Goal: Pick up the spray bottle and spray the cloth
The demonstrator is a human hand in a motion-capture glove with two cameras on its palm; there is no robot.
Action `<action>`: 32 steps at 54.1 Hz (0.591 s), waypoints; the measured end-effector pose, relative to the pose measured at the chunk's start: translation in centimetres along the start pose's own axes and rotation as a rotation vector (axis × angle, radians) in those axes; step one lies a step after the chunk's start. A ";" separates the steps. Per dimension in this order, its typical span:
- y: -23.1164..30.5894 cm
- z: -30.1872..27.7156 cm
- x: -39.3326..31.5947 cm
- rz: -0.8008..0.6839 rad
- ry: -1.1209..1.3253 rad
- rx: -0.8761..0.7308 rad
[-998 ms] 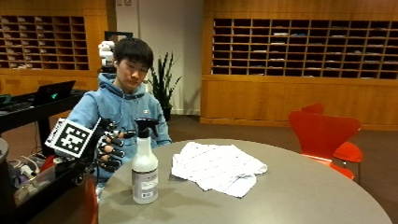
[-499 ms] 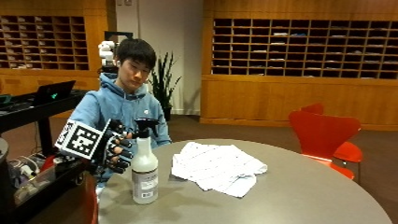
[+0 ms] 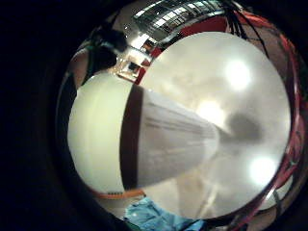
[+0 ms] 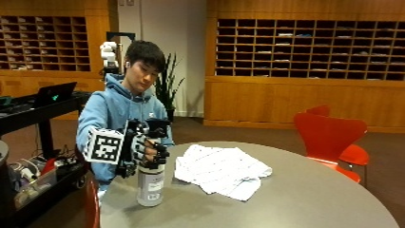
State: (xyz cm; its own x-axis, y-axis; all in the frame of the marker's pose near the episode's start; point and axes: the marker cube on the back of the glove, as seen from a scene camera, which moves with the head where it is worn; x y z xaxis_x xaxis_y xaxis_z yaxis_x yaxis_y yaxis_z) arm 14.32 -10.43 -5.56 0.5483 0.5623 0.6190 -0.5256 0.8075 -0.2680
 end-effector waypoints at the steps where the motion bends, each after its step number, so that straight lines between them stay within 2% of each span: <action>1: -0.2 0.2 -0.2 0.012 -0.010 0.010; 20: -2.6 5.9 -2.5 -0.005 -0.052 -0.021; 32: -4.4 8.7 -4.0 -0.020 0.003 -0.007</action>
State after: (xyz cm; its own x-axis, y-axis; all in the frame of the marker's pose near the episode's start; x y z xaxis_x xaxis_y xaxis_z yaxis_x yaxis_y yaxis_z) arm 8.73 -17.79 -0.44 0.5603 0.5469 0.6221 -0.5099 0.8196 -0.2612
